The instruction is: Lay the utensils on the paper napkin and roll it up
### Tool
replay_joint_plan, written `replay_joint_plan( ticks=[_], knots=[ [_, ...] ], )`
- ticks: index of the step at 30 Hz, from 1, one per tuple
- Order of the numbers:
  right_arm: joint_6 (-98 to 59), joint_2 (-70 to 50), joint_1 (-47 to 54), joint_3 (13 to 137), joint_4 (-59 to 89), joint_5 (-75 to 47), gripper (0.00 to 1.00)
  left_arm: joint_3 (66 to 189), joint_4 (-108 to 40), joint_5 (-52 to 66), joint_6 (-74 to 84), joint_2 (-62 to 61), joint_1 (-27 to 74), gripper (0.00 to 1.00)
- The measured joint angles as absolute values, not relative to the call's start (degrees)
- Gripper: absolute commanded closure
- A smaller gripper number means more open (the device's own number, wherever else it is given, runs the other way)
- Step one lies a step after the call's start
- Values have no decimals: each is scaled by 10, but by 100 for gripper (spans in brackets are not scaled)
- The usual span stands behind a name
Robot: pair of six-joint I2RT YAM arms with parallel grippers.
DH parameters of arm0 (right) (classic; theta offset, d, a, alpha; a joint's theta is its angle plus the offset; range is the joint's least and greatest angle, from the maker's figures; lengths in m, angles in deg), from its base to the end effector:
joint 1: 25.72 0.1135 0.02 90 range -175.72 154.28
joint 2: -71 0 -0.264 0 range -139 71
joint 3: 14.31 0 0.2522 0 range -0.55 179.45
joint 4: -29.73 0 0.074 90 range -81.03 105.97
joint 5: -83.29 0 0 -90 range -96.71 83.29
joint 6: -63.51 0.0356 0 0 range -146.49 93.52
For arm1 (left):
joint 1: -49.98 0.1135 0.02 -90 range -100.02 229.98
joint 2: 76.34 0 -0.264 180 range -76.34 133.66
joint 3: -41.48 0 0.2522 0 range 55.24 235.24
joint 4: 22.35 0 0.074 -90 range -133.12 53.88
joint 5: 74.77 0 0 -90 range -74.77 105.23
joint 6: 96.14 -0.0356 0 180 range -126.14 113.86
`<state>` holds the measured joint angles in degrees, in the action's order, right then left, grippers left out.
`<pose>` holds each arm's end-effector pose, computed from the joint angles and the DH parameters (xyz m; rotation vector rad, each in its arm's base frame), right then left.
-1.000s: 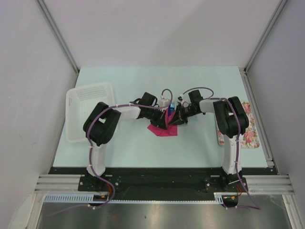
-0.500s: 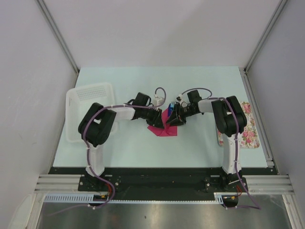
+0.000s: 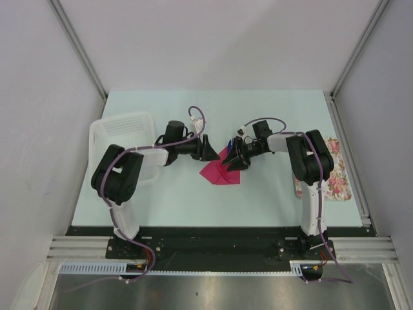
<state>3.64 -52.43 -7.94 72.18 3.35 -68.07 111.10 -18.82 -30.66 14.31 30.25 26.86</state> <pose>0.3789 0.1543 0.1009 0.0838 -2.6198 -1.6572 0.3388 -0.1724 0.1604 0.5464 2.1648 -1.2904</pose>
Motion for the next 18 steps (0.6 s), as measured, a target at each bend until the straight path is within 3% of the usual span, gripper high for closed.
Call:
replay_joint_plan(
  ticks=[9, 18],
  knots=[
    [37, -526, -77, 722, 33, -660, 58, 1123, -131, -324, 238, 320, 266, 71],
    [35, -531, -77, 722, 31, -655, 66, 1177, -178, -330, 258, 370, 241, 89]
  ],
)
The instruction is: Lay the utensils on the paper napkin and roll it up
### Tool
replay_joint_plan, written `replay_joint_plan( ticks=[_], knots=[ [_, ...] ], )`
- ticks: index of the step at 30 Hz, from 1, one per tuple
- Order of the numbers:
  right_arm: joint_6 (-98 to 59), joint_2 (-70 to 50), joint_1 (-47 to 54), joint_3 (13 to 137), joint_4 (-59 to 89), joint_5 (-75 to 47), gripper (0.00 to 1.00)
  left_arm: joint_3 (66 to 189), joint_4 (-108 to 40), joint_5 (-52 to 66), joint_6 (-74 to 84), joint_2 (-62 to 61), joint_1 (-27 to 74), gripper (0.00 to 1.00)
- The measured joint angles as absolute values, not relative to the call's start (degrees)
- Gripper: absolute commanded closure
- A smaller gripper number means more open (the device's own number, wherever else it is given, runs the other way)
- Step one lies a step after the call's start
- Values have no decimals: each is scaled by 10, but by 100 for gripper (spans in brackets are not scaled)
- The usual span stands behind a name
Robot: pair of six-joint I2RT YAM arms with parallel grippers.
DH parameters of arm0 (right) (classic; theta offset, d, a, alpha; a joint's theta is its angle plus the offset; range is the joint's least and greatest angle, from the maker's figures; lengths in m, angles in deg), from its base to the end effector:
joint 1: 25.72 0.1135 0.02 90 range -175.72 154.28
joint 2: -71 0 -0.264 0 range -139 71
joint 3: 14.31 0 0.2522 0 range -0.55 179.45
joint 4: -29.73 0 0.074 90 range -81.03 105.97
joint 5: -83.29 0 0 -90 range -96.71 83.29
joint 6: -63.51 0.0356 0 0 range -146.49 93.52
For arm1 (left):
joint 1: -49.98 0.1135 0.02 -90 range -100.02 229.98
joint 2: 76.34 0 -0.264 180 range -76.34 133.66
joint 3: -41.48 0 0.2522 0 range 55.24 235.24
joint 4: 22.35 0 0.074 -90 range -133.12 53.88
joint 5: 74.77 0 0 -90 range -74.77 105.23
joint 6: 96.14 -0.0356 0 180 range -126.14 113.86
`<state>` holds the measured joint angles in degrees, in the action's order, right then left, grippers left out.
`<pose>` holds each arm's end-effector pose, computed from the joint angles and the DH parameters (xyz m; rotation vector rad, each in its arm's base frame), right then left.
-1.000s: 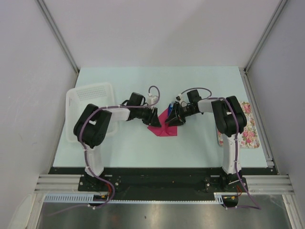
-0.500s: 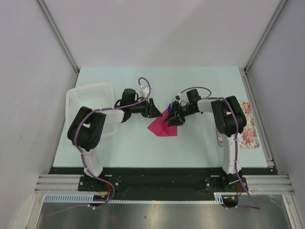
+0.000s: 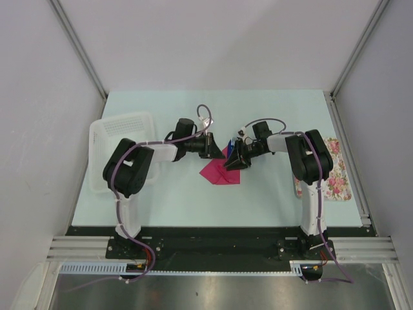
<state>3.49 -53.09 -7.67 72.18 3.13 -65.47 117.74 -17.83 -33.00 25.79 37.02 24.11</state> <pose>0.3785 0.1554 0.0950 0.0642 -2.6612 -1.6038 0.3557 -0.2020 0.1511 0.4271 2.2507 -1.4609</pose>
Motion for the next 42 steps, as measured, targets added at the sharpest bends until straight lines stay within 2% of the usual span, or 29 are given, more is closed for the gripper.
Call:
replay_joint_plan(
  ticks=[3, 8, 17, 25, 28, 31, 42],
  knots=[
    [32, -531, -77, 722, 29, -651, 72, 1217, -238, -328, 241, 389, 231, 94],
    [28, -532, -77, 722, 25, -643, 76, 1264, -316, -314, 212, 417, 218, 100],
    [23, -532, -77, 722, 21, -637, 78, 1316, -455, -248, 135, 453, 214, 100],
    [8, -494, -78, 722, -3, -601, 79, 1333, -490, -233, 119, 458, 212, 100],
    [-2, -466, -80, 734, -19, -583, 87, 1334, -492, -229, 118, 458, 212, 100],
    [-20, -444, -78, 751, -36, -551, 100, 1334, -492, -229, 118, 458, 211, 100],
    [-62, -437, -33, 773, -92, -452, 100, 1334, -491, -229, 118, 458, 211, 100]
  ],
)
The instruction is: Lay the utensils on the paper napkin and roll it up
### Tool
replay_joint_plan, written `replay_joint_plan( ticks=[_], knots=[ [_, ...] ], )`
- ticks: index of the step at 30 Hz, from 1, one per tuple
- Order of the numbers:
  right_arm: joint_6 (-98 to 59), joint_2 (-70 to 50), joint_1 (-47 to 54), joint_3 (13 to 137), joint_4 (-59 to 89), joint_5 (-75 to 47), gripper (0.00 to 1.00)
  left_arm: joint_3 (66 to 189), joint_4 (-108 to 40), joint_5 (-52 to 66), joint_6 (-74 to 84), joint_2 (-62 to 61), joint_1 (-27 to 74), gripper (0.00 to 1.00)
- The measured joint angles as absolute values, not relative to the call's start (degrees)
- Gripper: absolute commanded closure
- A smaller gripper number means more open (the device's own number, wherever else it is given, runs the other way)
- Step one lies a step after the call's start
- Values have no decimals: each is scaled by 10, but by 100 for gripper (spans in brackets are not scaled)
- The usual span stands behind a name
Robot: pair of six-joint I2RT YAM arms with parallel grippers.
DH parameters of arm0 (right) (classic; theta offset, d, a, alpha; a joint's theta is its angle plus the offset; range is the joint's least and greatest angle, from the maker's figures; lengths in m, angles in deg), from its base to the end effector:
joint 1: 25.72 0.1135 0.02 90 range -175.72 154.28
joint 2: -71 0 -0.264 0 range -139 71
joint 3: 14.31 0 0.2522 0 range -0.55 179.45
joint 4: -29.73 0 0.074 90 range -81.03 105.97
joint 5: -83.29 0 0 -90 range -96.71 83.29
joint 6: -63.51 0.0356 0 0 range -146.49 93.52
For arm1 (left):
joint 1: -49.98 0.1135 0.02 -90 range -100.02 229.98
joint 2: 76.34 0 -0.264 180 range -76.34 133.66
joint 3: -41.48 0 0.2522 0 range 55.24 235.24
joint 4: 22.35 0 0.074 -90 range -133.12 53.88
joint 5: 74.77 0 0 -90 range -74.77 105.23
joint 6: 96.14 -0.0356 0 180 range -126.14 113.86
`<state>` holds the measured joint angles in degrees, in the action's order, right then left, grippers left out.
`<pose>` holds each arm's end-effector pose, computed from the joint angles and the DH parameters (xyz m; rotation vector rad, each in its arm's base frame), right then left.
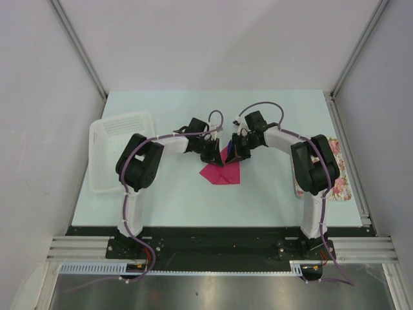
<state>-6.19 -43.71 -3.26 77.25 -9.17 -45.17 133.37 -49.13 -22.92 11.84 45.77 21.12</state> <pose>0.3704 0.1771 0.1642 -0.2868 2.7102 1.1283 0.3693 -0.2286 0.1246 0.5205 2.6077 -1.1508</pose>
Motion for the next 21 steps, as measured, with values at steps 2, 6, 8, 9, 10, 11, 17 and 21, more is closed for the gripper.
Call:
replay_joint_plan(
  ticks=[2, 6, 8, 9, 10, 11, 17, 21],
  knots=[
    [-63, -441, -29, 776, -95, -442, 100, 1334, -491, -229, 118, 458, 211, 100],
    [-68, -453, -25, 781, -95, -425, 100, 1334, -491, -229, 118, 458, 211, 100],
    [-72, -463, -23, 781, -95, -417, 100, 1334, -491, -229, 118, 458, 211, 100],
    [-73, -469, -22, 781, -95, -412, 100, 1334, -491, -229, 118, 458, 211, 100],
    [-76, -476, -21, 781, -95, -407, 100, 1334, -491, -229, 118, 458, 211, 100],
    [-78, -483, -21, 781, -95, -405, 100, 1334, -491, -229, 118, 458, 211, 100],
    [-86, -492, -18, 786, -95, -406, 100, 1332, -488, -229, 118, 457, 212, 98],
    [-86, -492, -18, 786, -95, -406, 100, 1283, -431, -236, 121, 433, 217, 87]
  ],
)
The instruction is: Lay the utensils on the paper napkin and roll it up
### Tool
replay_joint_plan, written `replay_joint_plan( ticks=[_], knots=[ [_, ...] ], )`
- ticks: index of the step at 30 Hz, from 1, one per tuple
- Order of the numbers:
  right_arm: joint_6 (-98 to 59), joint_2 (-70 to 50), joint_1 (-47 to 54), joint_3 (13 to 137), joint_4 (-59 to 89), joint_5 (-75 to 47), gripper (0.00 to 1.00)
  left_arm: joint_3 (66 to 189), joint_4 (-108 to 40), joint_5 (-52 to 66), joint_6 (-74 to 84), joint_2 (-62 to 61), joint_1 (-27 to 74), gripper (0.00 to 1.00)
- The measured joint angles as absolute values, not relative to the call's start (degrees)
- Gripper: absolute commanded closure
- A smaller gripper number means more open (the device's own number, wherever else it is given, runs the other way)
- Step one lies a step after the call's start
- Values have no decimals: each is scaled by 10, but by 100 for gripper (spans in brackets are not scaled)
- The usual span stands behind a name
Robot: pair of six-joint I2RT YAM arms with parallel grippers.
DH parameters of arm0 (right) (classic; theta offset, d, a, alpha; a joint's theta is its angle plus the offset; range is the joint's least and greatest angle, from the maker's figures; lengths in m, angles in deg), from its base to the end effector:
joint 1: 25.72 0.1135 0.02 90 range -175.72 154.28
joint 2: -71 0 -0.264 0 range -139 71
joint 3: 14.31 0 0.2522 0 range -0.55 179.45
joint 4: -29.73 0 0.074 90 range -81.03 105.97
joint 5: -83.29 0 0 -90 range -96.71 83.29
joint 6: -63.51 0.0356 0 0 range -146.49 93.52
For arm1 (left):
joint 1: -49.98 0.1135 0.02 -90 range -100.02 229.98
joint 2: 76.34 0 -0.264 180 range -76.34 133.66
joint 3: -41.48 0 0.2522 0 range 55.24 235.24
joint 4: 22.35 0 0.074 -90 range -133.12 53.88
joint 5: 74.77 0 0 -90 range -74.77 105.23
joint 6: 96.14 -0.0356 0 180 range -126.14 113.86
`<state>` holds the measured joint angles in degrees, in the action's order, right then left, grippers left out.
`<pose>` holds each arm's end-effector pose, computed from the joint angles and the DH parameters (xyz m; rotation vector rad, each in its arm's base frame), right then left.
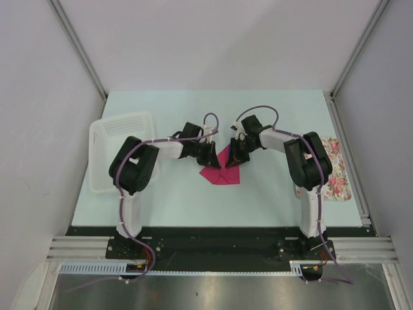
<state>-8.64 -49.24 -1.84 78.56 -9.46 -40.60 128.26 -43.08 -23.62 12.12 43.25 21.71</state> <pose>0.3743 0.1874 0.1306 -0.3242 2.7884 1.0046 0.3618 -0.2199 0.1246 0.5234 2.5428 -1.1709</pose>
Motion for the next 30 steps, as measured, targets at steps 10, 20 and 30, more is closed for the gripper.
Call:
replay_joint_plan(
  ticks=[10, 20, 30],
  knots=[
    [-96, -499, -25, 788, -94, -427, 100, 1192, -334, -300, 113, 330, 217, 90],
    [-98, -504, -34, 789, -92, -445, 100, 1188, -272, -309, 162, 366, 187, 98],
    [-97, -505, -35, 789, -91, -449, 100, 1201, -291, -269, 215, 423, 186, 100]
  ],
)
